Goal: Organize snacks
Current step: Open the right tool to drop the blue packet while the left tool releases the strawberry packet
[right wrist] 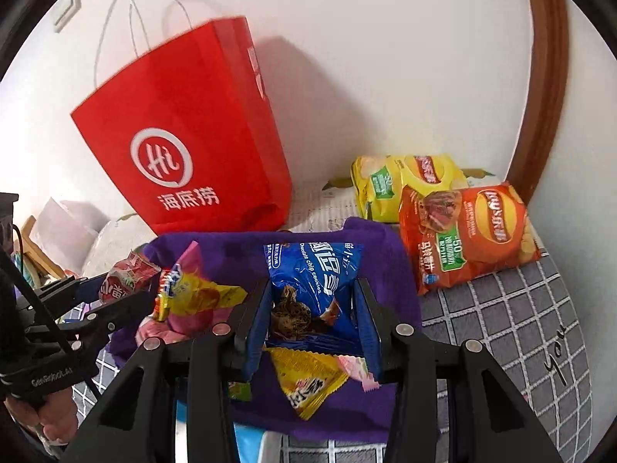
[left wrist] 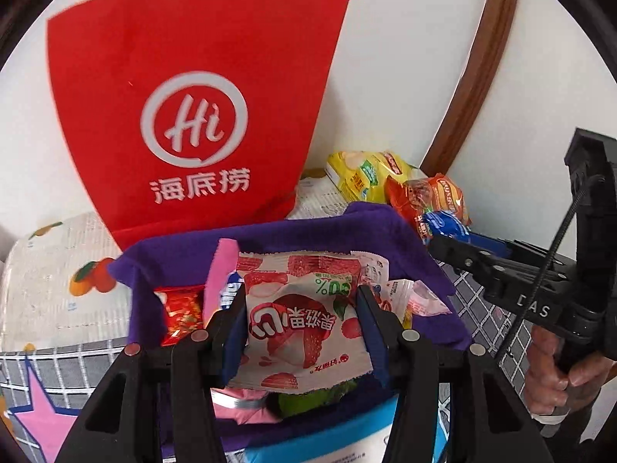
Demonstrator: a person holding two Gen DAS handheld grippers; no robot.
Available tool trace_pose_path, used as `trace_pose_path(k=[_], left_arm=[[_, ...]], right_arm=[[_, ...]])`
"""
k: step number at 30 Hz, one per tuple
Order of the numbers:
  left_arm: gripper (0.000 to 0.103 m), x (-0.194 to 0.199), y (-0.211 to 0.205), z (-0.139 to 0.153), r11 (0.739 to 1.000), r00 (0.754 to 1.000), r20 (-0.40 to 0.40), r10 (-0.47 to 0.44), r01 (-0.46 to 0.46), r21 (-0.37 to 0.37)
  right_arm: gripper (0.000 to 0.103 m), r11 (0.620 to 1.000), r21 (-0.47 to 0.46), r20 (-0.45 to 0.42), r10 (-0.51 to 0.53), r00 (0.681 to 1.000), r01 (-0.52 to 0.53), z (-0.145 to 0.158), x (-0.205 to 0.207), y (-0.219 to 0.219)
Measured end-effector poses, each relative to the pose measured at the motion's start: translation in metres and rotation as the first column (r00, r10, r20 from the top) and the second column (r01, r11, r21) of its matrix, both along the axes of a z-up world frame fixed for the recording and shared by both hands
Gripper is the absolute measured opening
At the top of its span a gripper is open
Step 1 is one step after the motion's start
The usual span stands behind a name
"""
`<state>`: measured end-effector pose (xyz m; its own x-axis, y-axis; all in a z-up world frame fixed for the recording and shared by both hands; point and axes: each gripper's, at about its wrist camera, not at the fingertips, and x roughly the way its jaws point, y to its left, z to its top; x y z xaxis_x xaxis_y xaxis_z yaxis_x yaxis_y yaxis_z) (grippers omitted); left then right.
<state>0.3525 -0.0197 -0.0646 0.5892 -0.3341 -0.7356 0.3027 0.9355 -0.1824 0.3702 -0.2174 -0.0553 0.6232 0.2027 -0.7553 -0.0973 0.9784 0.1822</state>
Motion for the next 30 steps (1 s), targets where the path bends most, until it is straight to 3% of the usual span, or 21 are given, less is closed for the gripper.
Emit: trace_pose_path(k=[14, 30], left_arm=[[0.050, 0.016, -0.010, -0.031, 0.999, 0.998, -0.058, -0.004, 0.006, 0.032], [0.052, 0.021, -0.009, -0.039, 0.999, 0.998, -0.069, 0.014, -0.011, 0.041]], right_arm=[[0.042, 0.997, -0.056, -0.068, 0.053, 0.996, -0.057, -0.034, 0.030, 0.012], [0.044, 0.996, -0.059, -0.128, 0.058, 0.990, -0.066, -0.050, 0.037, 0.017]])
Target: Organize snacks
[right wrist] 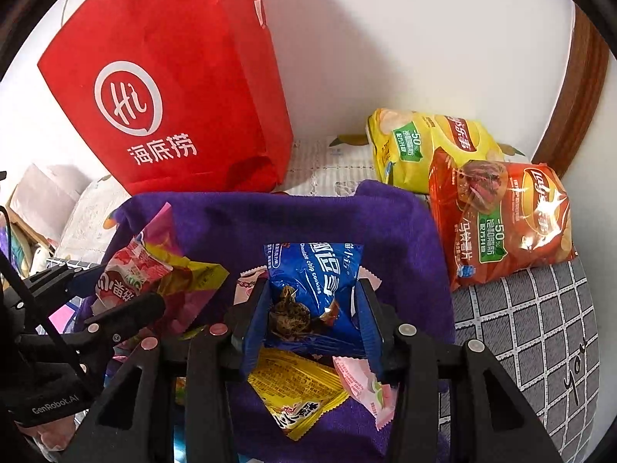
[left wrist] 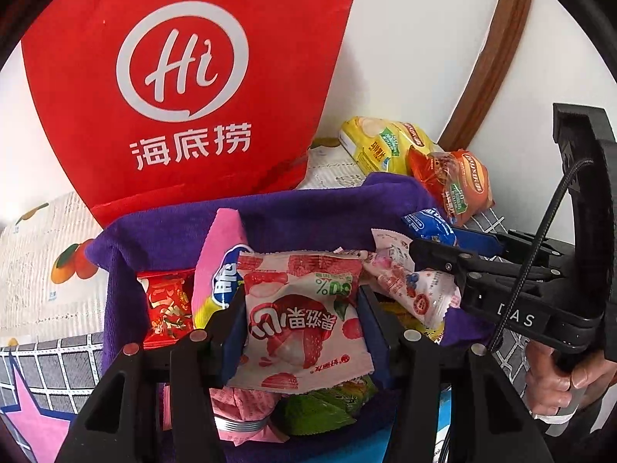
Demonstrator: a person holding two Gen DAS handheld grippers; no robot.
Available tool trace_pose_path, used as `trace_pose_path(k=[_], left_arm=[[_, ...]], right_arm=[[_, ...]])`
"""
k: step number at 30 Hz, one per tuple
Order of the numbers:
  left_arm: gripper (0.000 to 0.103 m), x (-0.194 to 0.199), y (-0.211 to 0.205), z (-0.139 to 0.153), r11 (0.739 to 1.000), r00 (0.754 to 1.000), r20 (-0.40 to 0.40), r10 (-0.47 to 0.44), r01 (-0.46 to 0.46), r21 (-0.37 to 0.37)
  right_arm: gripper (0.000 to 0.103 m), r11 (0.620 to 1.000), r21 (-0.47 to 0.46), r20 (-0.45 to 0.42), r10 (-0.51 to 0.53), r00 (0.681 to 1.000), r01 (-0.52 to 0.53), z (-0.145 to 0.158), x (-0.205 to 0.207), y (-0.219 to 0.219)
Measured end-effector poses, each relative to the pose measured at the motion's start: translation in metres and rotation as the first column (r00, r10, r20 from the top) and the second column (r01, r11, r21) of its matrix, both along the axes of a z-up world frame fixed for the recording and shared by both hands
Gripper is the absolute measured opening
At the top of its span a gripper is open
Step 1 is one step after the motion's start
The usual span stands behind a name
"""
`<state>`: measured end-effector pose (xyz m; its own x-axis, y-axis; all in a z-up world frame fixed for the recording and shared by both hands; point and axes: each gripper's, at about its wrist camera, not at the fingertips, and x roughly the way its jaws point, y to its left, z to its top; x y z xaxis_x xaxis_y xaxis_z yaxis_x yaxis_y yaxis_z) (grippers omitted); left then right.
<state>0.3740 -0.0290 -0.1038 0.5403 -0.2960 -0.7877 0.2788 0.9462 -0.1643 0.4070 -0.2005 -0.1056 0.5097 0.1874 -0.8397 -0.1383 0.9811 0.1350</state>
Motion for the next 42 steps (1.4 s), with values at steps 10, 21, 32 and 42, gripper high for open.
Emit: trace_pose_path(k=[10, 21, 32, 42], left_arm=[[0.053, 0.003, 0.003, -0.001, 1.000, 1.000, -0.013, -0.005, 0.005, -0.021], [0.064, -0.008, 0.004, 0.021, 0.998, 1.000, 0.011, -0.025, 0.025, -0.062], [0.064, -0.074, 0.019, 0.052, 1.000, 1.000, 0.030, 0.009, -0.008, -0.029], [0.084, -0.176, 0.040, 0.091, 0.999, 0.996, 0.082, 0.043, -0.040, -0.033]], right_arm=[[0.059, 0.999, 0.042, -0.052, 0.007, 0.999, -0.005, -0.006, 0.007, -0.006], [0.063, 0.996, 0.093, -0.010, -0.011, 1.000, 0.012, 0.024, -0.010, -0.014], [0.063, 0.996, 0.057, 0.018, -0.064, 0.998, 0.062, 0.068, -0.078, -0.006], [0.079, 0.991, 0.031, 0.033, -0.133, 0.990, 0.132, 0.103, -0.186, 0.006]])
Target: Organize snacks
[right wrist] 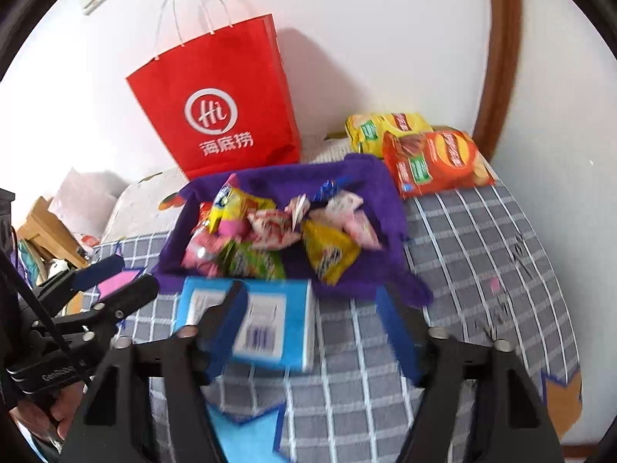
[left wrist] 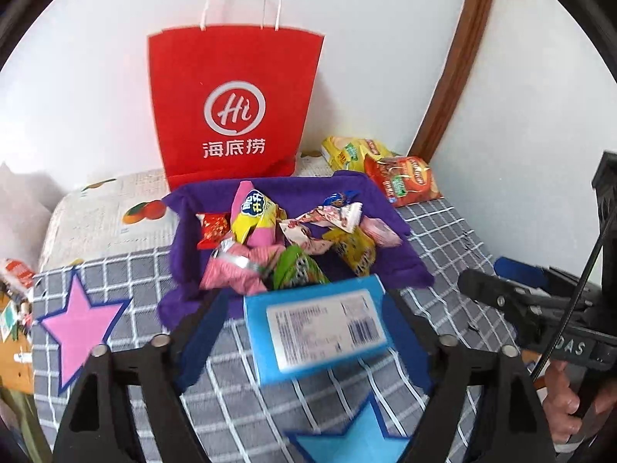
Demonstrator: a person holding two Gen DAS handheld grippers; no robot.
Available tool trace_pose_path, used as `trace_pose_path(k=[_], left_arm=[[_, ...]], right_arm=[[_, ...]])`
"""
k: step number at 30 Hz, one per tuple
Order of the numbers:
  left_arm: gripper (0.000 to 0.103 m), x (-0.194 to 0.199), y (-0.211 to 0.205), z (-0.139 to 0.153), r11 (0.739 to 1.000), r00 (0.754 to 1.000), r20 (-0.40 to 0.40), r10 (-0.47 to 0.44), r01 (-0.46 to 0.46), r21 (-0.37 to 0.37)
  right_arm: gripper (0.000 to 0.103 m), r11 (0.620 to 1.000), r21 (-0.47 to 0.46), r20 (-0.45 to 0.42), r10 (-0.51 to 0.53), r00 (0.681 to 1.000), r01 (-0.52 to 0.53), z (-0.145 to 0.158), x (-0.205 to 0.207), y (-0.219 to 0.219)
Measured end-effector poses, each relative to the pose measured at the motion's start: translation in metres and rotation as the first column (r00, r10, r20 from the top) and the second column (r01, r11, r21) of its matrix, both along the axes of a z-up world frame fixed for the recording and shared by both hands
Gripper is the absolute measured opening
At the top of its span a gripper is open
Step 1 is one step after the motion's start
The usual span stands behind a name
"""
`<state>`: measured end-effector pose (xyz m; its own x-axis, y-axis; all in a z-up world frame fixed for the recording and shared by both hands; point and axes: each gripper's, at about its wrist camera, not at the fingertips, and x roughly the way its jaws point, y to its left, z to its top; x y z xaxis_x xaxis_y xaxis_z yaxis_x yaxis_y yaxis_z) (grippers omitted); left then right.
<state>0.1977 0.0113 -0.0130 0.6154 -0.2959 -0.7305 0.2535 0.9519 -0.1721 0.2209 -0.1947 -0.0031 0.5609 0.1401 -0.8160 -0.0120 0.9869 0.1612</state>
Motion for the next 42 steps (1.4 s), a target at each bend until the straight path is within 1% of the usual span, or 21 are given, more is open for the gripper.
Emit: trace_pose_path(k=[5, 10, 15, 19, 24, 27, 31, 42], left_arm=[[0.096, -0.047, 0.008, 0.015, 1.000, 0.999, 0.033, 0.021, -0.021, -0.002], [0.099, -0.091, 0.013, 0.026, 0.999, 0.996, 0.076, 0.045, -0.046, 0.003], [0.099, -0.131, 0.008, 0.030, 0.998, 0.992, 0.113, 0.062, -0.064, 0.015], [0.099, -0.156, 0.003, 0.029, 0.998, 0.990, 0.129, 0.061, -0.064, 0.020], [0.099, -0.187, -0.004, 0.031, 0.997, 0.985, 0.157, 0.066, -0.072, 0.032], [0.099, -0.205, -0.006, 0.031, 0.996, 0.981, 0.181, 0.068, -0.076, 0.039], [0.099, -0.215, -0.005, 0.031, 0.996, 0.980, 0.185, 0.072, -0.082, 0.046], [0.099, -0.223, 0.003, 0.035, 0.995, 0.977, 0.196, 0.085, -0.092, 0.028]], right_arm=[[0.091, 0.999, 0.016, 0.032, -0.040, 0.999, 0.040, 0.015, -0.058, 0.002], [0.103, 0.998, -0.013, 0.064, -0.068, 0.996, 0.069, 0.028, -0.107, 0.005], [0.103, 0.996, -0.015, 0.077, -0.081, 0.994, 0.082, 0.034, -0.151, 0.002], [0.103, 0.995, -0.044, 0.110, -0.088, 0.990, 0.093, 0.041, -0.185, -0.001], [0.103, 0.992, -0.036, 0.133, -0.113, 0.985, 0.119, 0.045, -0.216, -0.008], [0.103, 0.994, -0.032, 0.149, -0.099, 0.984, 0.105, 0.048, -0.234, -0.008], [0.103, 0.994, -0.037, 0.168, -0.097, 0.981, 0.105, 0.049, -0.247, -0.006], [0.103, 0.995, -0.042, 0.188, -0.086, 0.978, 0.096, 0.049, -0.257, 0.002]])
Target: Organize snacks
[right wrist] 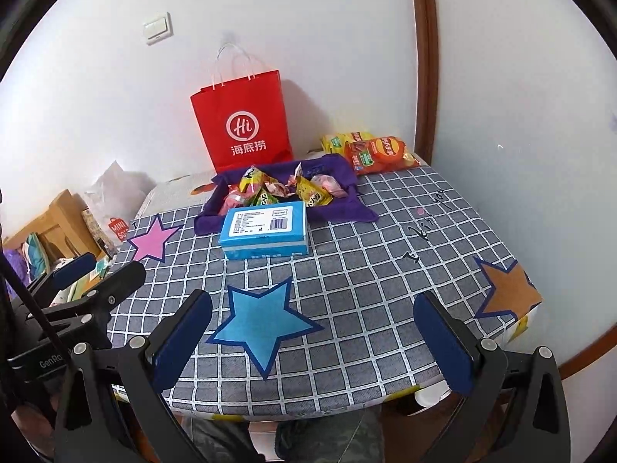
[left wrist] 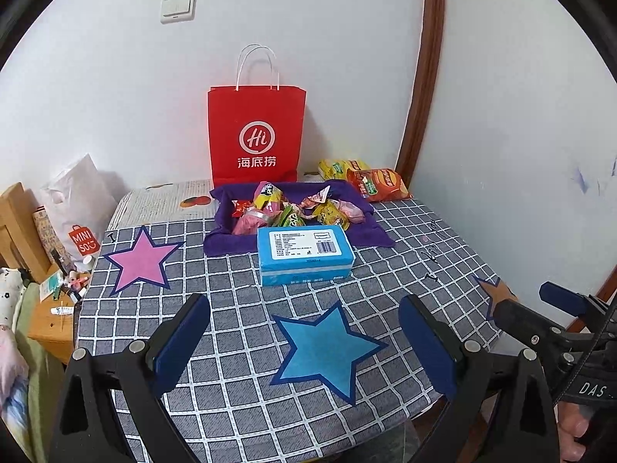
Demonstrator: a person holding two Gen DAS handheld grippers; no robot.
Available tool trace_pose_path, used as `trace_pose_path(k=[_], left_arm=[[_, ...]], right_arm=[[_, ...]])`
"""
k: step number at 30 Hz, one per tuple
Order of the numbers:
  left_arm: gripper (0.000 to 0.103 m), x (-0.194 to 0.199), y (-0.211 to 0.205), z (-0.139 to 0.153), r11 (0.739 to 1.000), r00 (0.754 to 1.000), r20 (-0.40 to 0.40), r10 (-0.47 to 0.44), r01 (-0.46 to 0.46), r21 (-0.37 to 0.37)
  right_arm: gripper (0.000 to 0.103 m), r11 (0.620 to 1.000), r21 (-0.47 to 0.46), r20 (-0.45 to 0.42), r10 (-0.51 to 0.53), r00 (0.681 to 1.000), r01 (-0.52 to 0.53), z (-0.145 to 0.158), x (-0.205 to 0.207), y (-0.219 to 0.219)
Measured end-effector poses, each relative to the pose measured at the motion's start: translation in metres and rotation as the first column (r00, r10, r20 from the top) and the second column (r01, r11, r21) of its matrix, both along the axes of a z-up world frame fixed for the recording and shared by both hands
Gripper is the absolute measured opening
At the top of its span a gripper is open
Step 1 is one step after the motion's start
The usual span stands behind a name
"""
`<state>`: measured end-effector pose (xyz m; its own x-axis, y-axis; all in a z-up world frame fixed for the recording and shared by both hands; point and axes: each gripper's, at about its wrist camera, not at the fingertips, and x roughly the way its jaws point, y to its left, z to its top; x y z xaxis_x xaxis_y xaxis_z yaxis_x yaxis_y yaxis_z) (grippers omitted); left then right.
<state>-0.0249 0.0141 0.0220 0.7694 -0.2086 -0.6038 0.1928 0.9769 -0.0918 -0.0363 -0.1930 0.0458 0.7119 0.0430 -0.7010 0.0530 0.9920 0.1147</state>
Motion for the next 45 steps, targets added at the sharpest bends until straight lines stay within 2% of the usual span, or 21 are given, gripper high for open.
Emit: trace_pose_path(k=[45], left_arm=[[0.099, -0.0051, -0.0052, 0.0074, 1.000, 1.000, 0.012, -0.009, 0.009, 0.004]], right_arm=[[0.103, 1.000, 0.006, 0.018, -0.015, 1.000, 0.014, 0.0036, -0.0094, -0.0023]])
